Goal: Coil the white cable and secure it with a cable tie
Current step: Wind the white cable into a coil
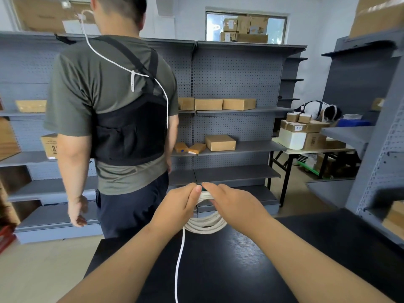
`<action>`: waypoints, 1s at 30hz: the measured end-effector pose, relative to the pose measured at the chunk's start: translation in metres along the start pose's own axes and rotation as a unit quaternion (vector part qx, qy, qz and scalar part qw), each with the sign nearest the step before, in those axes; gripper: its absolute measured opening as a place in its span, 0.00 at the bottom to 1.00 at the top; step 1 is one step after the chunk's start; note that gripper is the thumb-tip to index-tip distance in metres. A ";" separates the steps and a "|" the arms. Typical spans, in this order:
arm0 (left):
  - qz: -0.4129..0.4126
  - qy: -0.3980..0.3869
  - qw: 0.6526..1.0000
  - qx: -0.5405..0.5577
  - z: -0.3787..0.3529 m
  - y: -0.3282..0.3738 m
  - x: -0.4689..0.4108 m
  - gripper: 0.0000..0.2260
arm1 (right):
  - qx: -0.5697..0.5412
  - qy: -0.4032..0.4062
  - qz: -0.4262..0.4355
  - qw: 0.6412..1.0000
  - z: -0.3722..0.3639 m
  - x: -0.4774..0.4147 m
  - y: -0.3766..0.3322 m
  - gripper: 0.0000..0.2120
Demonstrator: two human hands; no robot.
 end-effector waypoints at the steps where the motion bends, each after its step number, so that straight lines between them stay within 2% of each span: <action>1: 0.001 -0.002 1.000 -0.001 0.001 0.001 -0.001 0.17 | 0.002 0.006 -0.004 1.000 -0.001 0.000 0.000 0.28; 4: 0.019 -0.007 1.000 0.013 0.001 0.000 -0.002 0.17 | -0.027 0.005 -0.020 0.999 0.002 -0.005 0.000 0.17; 6: 0.050 0.003 0.998 0.044 0.001 0.000 -0.001 0.19 | -0.086 -0.038 -0.069 0.993 0.002 -0.008 0.004 0.08; 8: 0.085 0.033 0.993 0.080 0.000 0.000 -0.002 0.20 | -0.184 -0.092 -0.127 0.970 -0.001 -0.009 0.009 0.10; 10: 0.110 0.062 0.986 0.105 -0.001 0.001 -0.002 0.21 | -0.235 -0.099 -0.151 0.955 0.002 -0.010 0.010 0.09; 19: 0.153 0.120 0.968 0.156 -0.004 0.002 -0.004 0.22 | -0.359 -0.119 -0.179 0.908 0.000 -0.013 0.016 0.09; 26: 0.180 0.135 0.945 0.237 -0.006 0.001 0.001 0.24 | -0.347 -0.034 -0.217 0.912 -0.002 -0.011 0.010 0.11; 30: 0.212 0.165 0.919 0.289 -0.007 -0.003 0.005 0.22 | -0.358 0.035 -0.270 0.893 -0.003 -0.005 0.009 0.16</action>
Point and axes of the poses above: each hand's wrist, its own x-axis away from the middle knuckle, its own z-axis out of the back of the hand, y = z × x, the point moved 6 cm from there along -x, towards the middle knuckle, and after that the axes turned 5 degrees about x, right-handed, at the moved point
